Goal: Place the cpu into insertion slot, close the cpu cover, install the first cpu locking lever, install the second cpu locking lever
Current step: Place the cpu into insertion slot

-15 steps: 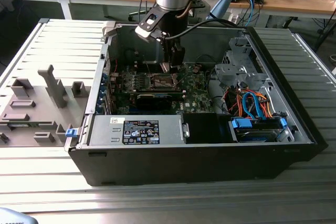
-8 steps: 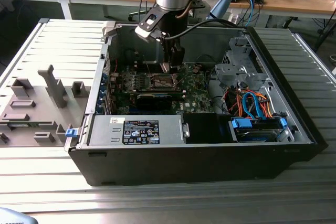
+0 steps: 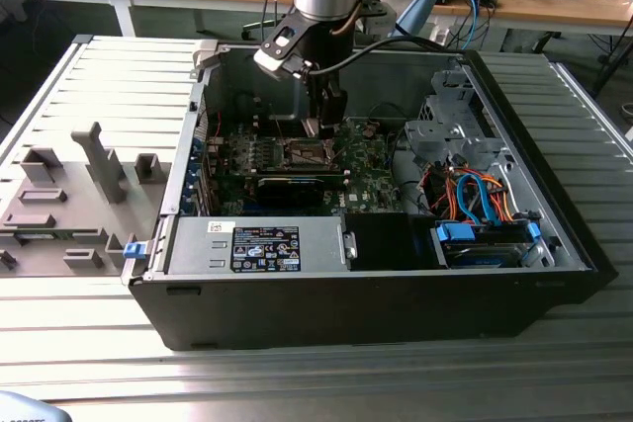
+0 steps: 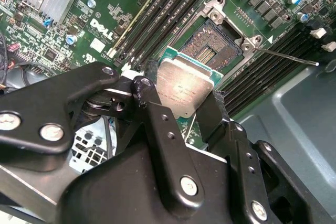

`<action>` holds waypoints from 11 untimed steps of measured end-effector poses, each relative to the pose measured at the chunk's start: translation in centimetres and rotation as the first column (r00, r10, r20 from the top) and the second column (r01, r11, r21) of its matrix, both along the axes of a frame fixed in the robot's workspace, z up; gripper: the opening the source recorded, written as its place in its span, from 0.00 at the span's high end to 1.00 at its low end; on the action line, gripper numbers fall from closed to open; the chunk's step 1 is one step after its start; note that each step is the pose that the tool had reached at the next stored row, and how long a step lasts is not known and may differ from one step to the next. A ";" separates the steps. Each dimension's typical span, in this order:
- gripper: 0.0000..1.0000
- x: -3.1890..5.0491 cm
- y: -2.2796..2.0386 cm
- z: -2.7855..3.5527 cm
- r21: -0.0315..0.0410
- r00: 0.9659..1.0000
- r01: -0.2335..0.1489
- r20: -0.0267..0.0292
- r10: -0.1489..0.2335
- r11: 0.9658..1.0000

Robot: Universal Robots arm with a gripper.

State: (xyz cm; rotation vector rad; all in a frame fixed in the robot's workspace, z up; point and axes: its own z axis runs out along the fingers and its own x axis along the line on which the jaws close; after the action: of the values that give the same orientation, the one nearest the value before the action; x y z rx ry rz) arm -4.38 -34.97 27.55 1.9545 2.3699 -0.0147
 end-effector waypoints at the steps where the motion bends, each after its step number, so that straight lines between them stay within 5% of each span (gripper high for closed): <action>1: 0.46 0.00 0.00 -0.01 0.000 1.000 0.001 0.000 -0.001 1.000; 11: 0.46 0.00 0.00 -0.12 -0.001 1.000 0.022 0.000 -0.022 1.000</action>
State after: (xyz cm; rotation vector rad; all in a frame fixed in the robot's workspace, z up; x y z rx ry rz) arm -4.38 -34.97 27.42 1.9799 2.3483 -0.0166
